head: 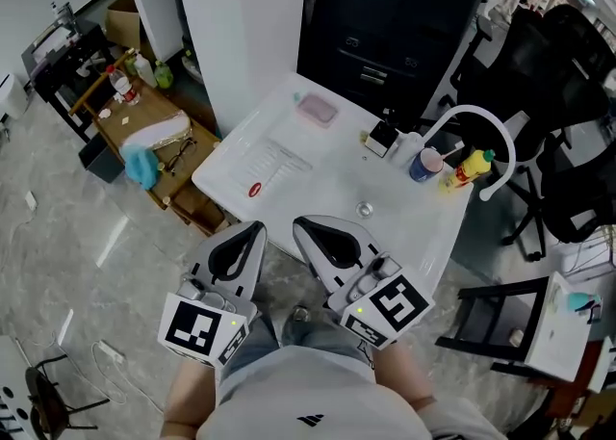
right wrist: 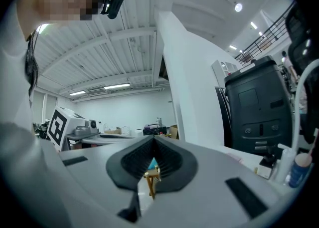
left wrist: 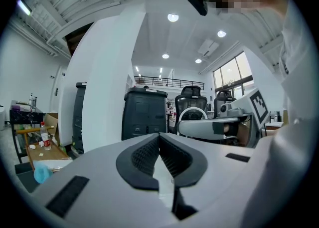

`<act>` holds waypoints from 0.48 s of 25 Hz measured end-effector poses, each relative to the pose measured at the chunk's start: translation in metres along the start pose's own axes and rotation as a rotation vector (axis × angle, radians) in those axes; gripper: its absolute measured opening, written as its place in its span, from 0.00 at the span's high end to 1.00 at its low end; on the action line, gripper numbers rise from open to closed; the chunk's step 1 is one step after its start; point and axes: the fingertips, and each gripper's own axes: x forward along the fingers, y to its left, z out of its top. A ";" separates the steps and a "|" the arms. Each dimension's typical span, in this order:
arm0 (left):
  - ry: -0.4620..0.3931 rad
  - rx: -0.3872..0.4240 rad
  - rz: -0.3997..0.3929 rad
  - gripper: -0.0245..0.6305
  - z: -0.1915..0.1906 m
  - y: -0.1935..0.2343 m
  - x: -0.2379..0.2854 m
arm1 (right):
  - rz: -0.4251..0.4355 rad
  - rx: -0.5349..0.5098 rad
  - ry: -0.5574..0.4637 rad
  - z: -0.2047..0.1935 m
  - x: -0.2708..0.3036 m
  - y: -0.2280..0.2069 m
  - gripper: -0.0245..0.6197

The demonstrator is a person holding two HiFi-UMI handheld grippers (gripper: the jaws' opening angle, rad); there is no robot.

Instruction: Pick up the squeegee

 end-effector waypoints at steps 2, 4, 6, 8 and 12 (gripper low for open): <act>0.006 0.005 -0.019 0.94 0.000 0.009 0.005 | -0.020 0.002 0.001 0.000 0.009 -0.003 0.95; 0.009 0.012 -0.040 0.94 0.002 0.019 0.010 | -0.040 0.005 0.002 -0.001 0.019 -0.007 0.95; 0.012 0.021 -0.067 0.94 0.004 0.029 0.015 | -0.063 0.008 0.002 -0.001 0.030 -0.010 0.95; 0.020 0.029 -0.096 0.94 0.004 0.038 0.020 | -0.086 0.015 0.001 -0.001 0.041 -0.014 0.95; 0.038 0.037 -0.142 0.94 0.004 0.058 0.029 | -0.132 0.027 0.002 -0.002 0.062 -0.022 0.95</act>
